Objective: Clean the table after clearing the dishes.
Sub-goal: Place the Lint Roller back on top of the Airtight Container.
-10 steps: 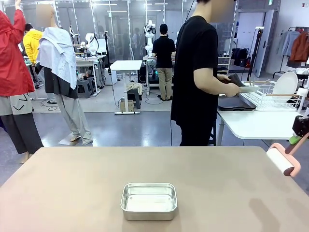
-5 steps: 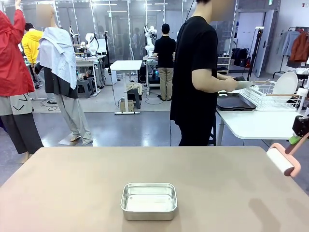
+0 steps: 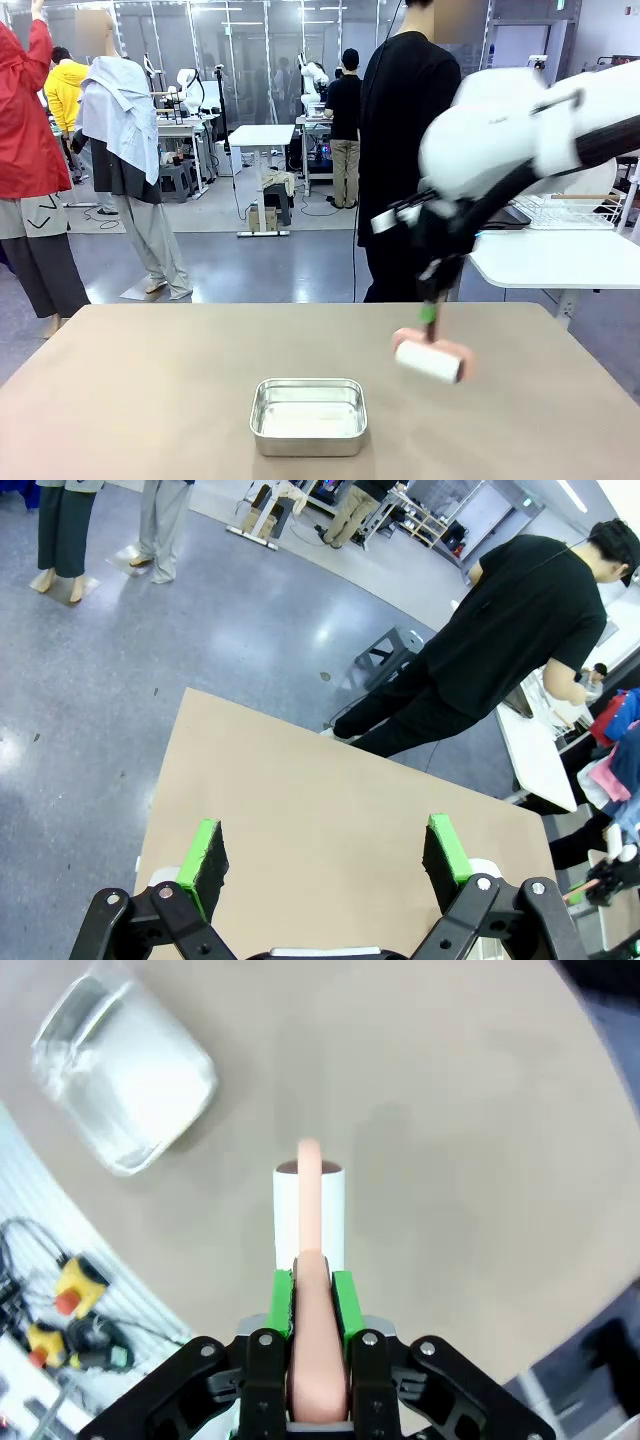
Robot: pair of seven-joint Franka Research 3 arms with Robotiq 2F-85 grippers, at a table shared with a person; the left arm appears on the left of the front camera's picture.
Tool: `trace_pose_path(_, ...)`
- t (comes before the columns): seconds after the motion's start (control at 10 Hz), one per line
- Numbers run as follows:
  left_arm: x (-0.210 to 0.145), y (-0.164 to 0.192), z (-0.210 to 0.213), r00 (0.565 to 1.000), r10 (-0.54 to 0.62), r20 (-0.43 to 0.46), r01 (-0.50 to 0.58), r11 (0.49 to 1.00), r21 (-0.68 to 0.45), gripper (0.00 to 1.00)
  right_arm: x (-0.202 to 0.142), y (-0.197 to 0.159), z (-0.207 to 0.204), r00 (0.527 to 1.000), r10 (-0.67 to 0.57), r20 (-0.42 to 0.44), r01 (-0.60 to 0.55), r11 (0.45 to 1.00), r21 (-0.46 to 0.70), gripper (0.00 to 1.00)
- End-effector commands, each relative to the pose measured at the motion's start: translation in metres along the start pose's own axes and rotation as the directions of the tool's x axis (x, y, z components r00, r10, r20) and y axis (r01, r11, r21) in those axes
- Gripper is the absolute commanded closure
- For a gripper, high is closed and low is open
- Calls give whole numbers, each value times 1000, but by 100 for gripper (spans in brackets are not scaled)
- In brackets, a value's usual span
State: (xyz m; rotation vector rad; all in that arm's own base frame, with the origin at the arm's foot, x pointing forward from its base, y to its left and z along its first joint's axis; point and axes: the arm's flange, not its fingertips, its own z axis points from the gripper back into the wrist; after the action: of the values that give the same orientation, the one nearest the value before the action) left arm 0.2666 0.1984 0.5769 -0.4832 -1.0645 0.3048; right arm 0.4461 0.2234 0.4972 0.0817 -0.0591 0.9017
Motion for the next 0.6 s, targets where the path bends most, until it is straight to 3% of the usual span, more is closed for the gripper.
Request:
trace_pose_path(0.0, 0, -1, 0, 1000, 7, 10, -7, 1000, 2, 0, 28, 13, -19, 899, 415, -140, -420, 908, -1, 80)
trace_pose_path(0.2, 0, -1, 0, 1000, 7, 10, -7, 1000, 2, 0, 53, 34, -2, 856, 499, -133, -506, 862, -27, 80)
trace_pose_path(0.5, 0, -1, 0, 1000, 7, 10, -7, 1000, 2, 0, 57, 61, 8, 794, 604, -64, -601, 797, 60, 80)
